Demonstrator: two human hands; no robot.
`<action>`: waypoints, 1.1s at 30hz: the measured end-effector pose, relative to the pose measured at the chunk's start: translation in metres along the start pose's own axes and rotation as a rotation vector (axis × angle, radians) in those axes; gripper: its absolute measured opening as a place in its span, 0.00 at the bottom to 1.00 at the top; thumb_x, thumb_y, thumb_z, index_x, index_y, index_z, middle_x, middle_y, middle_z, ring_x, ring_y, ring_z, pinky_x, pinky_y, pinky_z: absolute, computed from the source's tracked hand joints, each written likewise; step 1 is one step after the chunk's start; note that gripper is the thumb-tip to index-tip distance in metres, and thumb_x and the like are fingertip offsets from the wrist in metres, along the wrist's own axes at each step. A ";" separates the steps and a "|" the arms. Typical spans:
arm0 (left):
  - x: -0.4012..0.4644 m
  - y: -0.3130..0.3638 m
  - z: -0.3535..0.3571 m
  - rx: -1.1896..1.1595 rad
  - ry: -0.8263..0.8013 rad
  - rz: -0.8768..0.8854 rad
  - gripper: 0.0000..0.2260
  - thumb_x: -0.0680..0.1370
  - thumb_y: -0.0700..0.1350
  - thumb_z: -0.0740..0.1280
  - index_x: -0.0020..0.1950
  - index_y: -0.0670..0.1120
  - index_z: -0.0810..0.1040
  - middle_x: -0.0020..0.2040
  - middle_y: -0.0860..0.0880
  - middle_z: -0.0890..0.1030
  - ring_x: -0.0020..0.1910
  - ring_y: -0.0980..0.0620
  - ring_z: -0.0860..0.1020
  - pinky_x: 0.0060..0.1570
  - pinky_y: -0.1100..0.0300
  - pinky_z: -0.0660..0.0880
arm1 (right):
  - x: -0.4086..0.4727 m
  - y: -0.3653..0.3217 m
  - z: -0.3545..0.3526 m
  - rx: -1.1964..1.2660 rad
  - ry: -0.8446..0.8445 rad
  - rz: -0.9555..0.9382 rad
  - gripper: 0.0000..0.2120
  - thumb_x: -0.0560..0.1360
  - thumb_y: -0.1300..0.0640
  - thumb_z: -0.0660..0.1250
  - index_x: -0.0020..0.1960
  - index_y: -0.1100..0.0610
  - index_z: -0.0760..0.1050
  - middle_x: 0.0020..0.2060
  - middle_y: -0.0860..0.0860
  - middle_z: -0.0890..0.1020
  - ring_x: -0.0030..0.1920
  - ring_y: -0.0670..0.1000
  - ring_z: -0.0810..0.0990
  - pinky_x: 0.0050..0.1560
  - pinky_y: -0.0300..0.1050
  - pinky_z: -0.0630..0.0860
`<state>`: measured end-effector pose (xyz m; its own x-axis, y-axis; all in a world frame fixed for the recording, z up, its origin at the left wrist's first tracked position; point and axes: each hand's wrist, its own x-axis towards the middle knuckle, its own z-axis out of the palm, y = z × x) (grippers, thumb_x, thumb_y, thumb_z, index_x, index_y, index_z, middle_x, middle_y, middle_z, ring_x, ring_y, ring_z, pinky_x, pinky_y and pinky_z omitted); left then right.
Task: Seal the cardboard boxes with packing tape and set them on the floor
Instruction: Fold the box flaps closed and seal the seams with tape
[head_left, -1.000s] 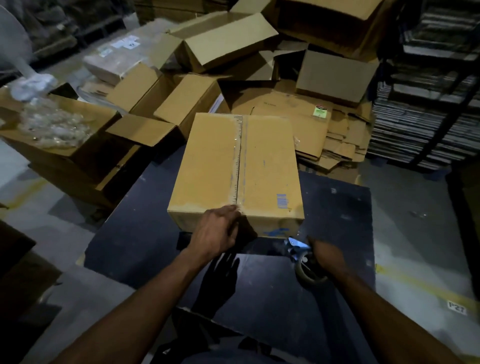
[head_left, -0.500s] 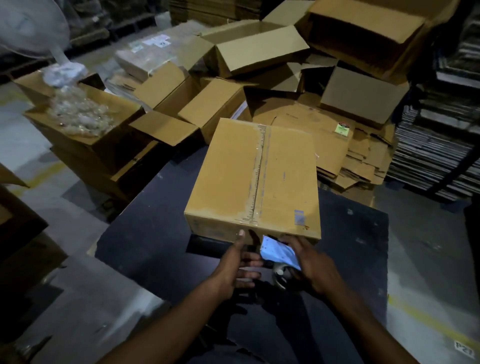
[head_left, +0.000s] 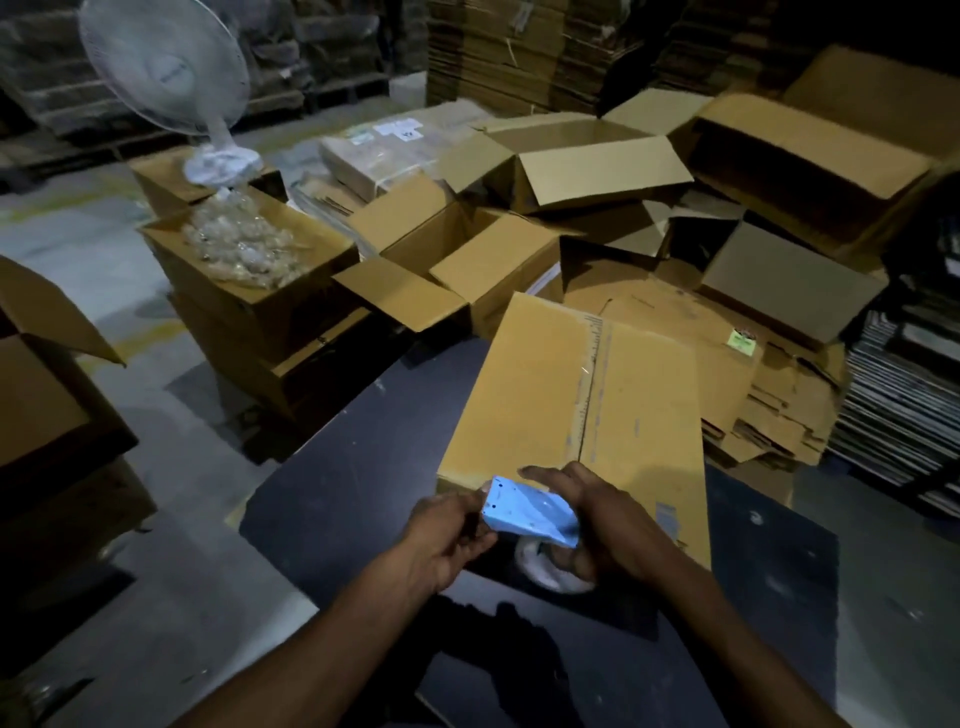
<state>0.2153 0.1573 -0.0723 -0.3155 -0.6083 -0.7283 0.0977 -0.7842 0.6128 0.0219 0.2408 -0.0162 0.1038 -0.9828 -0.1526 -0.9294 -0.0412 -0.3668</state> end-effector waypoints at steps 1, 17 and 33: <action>0.006 0.006 -0.006 0.077 0.061 0.124 0.13 0.80 0.40 0.72 0.35 0.45 0.82 0.30 0.47 0.81 0.26 0.55 0.77 0.26 0.63 0.74 | 0.007 -0.004 -0.002 -0.024 -0.002 -0.033 0.41 0.68 0.43 0.70 0.76 0.29 0.54 0.60 0.40 0.71 0.52 0.53 0.79 0.44 0.50 0.77; 0.080 0.039 -0.078 0.267 0.272 0.297 0.12 0.80 0.40 0.72 0.37 0.41 0.77 0.29 0.44 0.79 0.28 0.47 0.79 0.29 0.58 0.76 | 0.053 -0.021 -0.014 -0.241 -0.234 -0.028 0.31 0.80 0.50 0.68 0.78 0.33 0.60 0.47 0.50 0.71 0.43 0.52 0.76 0.45 0.48 0.73; 0.098 0.022 -0.082 0.623 0.405 0.351 0.15 0.77 0.57 0.74 0.36 0.49 0.81 0.36 0.51 0.85 0.38 0.46 0.83 0.38 0.53 0.82 | 0.092 -0.031 0.003 -0.410 -0.298 0.021 0.24 0.81 0.41 0.61 0.75 0.32 0.62 0.49 0.49 0.73 0.48 0.55 0.79 0.42 0.47 0.73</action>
<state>0.2643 0.0708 -0.1557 0.0122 -0.8960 -0.4439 -0.4524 -0.4008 0.7966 0.0617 0.1523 -0.0214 0.1249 -0.8928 -0.4328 -0.9888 -0.1482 0.0203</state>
